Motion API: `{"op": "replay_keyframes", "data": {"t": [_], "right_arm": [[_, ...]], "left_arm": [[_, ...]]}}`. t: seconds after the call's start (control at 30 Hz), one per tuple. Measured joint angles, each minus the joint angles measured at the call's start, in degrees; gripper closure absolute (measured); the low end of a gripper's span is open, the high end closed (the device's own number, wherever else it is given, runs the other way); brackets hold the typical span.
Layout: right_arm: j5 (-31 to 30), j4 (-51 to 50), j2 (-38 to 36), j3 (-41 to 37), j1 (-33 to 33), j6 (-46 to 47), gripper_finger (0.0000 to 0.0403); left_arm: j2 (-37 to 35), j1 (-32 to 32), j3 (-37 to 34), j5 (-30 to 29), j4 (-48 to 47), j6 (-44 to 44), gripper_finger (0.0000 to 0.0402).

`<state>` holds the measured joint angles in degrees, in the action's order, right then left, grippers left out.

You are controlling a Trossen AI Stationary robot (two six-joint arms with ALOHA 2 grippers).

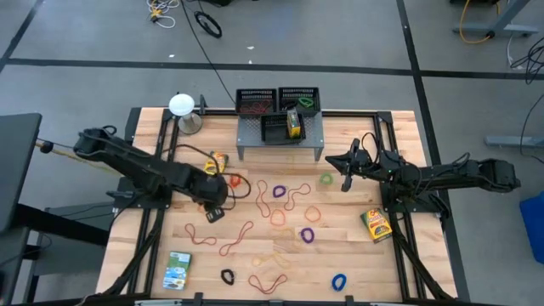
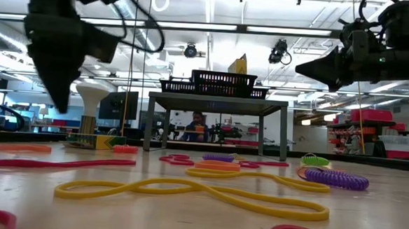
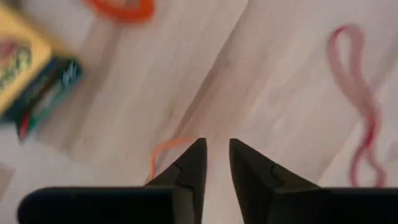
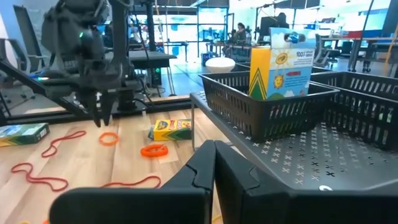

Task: Pick & Place Office Desk Supplies
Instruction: Put the orange rubber band into the top left black basket on the shelf

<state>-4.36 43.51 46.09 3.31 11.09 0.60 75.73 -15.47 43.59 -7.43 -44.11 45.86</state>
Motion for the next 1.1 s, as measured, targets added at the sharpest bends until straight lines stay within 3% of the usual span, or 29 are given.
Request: {"op": "replay_keyframes", "data": {"t": [0.33, 0.5, 1.1], "right_arm": [[0.0, -1.0, 0.0, 0.0, 0.0, -0.1, 0.0385], [0.0, -1.1, 0.0, 0.0, 0.0, -0.1, 0.0385], [0.0, -1.0, 0.0, 0.0, 0.0, -1.5, 0.0384]], "left_arm": [[3.8, -0.1, -7.4, 0.6, 2.1, 2.5, 0.0277], [3.7, -0.4, -9.7, 4.0, 11.1, 1.3, 0.0271], [4.0, -1.0, -8.3, 5.1, 10.1, -0.4, 0.0255]]}}
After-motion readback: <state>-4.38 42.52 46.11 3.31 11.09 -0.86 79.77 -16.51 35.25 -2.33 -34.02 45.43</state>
